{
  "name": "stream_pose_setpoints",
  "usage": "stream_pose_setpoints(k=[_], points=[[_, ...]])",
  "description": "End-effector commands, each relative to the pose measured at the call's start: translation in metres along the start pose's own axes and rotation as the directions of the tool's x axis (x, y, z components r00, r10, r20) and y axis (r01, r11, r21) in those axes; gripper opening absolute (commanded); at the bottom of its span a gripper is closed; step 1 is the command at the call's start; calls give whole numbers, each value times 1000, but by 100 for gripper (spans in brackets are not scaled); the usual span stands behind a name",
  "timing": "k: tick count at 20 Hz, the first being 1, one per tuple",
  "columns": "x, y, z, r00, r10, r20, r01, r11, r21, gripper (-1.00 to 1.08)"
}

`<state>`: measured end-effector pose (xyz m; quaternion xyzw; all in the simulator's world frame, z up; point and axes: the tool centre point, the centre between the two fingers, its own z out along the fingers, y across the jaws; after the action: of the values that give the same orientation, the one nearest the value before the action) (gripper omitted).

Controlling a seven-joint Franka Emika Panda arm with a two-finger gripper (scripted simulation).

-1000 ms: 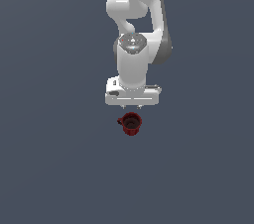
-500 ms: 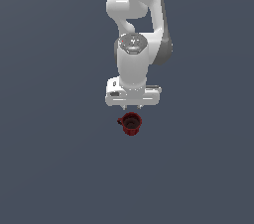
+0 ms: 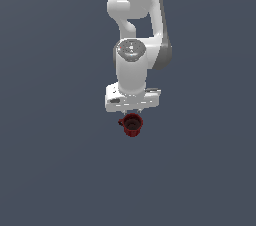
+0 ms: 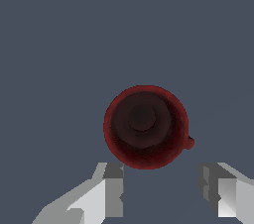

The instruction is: Pick up the object and move it to a goal position.

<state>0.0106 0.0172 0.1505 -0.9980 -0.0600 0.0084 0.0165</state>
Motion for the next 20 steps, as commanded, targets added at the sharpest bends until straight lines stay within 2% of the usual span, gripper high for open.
stream_pose_setpoints(k=[1,9,20], points=[[4,2,4,999,-44,3,44,999,5,28],[18,13,19,975,-222,9,221,975,32,28],[34,27,38,904,-428,-3,427,901,71,28]])
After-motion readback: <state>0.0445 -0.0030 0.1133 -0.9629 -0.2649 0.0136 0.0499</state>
